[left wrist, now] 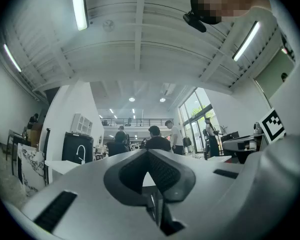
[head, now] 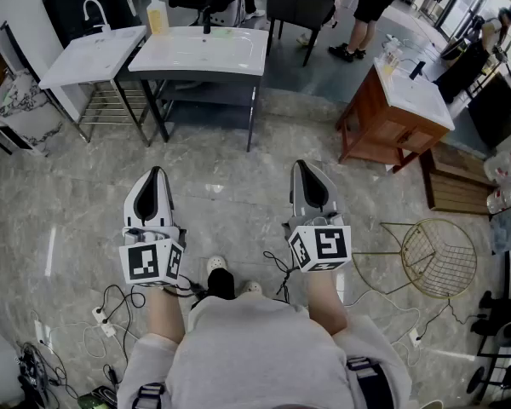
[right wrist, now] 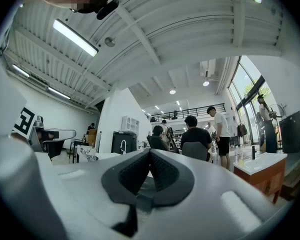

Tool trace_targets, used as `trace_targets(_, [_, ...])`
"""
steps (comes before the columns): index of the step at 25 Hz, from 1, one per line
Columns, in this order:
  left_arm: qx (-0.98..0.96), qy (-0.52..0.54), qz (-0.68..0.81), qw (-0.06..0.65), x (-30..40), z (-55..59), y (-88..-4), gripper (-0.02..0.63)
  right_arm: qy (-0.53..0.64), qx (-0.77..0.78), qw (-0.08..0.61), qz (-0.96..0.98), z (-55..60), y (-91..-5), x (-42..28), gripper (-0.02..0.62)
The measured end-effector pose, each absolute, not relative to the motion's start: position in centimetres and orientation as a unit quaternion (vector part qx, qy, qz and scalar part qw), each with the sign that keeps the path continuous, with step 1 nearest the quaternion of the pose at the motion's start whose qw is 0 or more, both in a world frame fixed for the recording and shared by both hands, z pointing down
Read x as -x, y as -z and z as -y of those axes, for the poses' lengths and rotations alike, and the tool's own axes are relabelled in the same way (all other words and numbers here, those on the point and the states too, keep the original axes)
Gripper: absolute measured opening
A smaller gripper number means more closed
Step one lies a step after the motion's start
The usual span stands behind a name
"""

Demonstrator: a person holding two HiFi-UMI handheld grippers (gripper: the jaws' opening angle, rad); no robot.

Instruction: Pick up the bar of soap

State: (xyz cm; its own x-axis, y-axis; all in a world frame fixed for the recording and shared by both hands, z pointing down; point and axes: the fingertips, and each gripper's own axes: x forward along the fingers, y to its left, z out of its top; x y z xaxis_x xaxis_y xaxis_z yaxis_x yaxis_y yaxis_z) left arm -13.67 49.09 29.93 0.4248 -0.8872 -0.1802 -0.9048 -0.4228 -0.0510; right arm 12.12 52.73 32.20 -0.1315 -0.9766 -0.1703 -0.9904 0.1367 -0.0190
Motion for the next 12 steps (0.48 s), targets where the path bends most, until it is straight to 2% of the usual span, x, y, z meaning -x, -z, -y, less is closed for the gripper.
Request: trace_targets(12, [0.845, -0.065, -0.526, 0.067, 14.2, -47.7, -30.0, 0.008, -0.048, 0.658, 0.061, -0.749, -51.4, -32.5, -11.3, 0.011])
